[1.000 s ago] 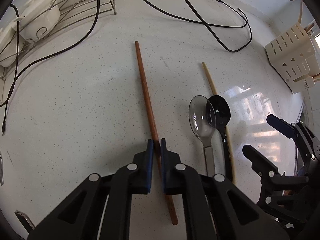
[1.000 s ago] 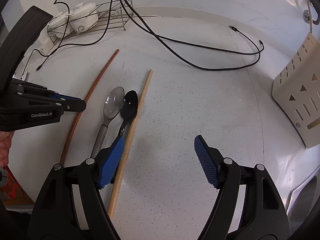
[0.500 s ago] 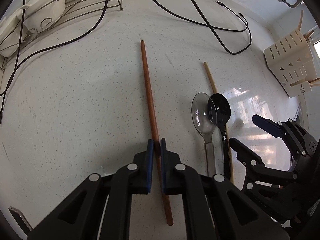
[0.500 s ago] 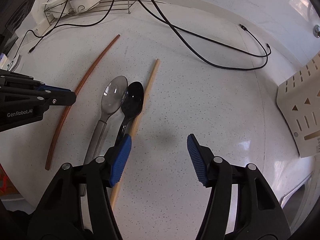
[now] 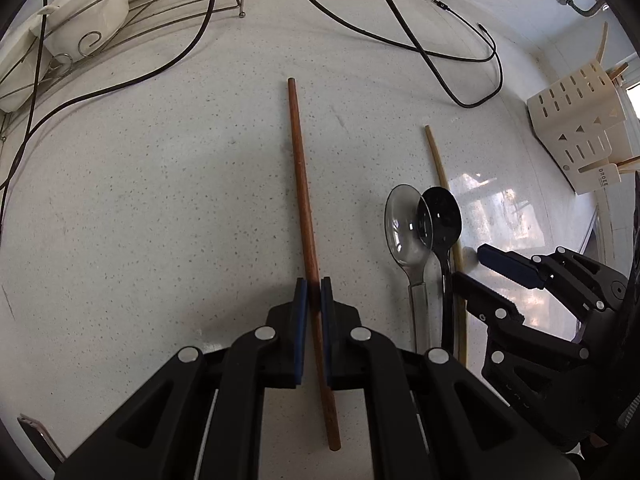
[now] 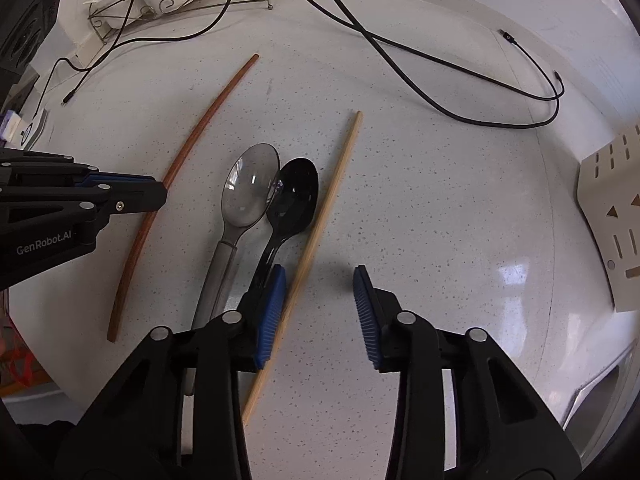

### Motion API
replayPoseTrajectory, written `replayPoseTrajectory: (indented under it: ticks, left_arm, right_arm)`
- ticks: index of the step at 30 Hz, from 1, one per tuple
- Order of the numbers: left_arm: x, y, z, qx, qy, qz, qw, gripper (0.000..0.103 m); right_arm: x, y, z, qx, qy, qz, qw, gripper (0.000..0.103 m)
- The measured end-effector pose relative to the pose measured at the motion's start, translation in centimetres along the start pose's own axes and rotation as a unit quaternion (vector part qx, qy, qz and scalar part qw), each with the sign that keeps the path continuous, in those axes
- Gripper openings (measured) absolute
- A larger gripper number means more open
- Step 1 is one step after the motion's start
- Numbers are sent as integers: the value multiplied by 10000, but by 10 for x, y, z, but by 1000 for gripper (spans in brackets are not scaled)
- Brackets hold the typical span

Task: Organize utensils
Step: 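Hold the wooden chopstick with the left tool while the right tool grasps a bamboo chopstick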

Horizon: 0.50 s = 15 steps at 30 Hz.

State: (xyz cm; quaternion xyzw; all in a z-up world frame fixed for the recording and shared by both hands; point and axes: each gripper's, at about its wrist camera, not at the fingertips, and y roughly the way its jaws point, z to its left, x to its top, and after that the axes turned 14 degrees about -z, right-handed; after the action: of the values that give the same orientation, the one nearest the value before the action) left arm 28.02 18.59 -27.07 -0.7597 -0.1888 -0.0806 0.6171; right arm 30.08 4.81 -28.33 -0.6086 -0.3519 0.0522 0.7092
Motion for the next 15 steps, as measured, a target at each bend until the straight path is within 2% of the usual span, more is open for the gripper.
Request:
replayPoseTrajectory:
  ticks: [2, 5, 10, 15]
  left_arm:
    - [1, 1, 0, -43, -56, 89, 9999, 6]
    - [4, 4, 0, -110, -50, 247, 9996, 6]
    - [6, 8, -5, -68, 64, 426, 9990, 6]
    - [7, 11, -13, -15, 228, 491, 9985, 7]
  right_arm:
    - [1, 0, -2, -13, 4, 94, 10000, 12]
    - [3, 1, -10, 78, 173, 226, 9996, 7]
    - [4, 1, -24, 332, 412, 441, 9976, 6]
    - [6, 1, -27, 396, 464, 530, 9967, 6]
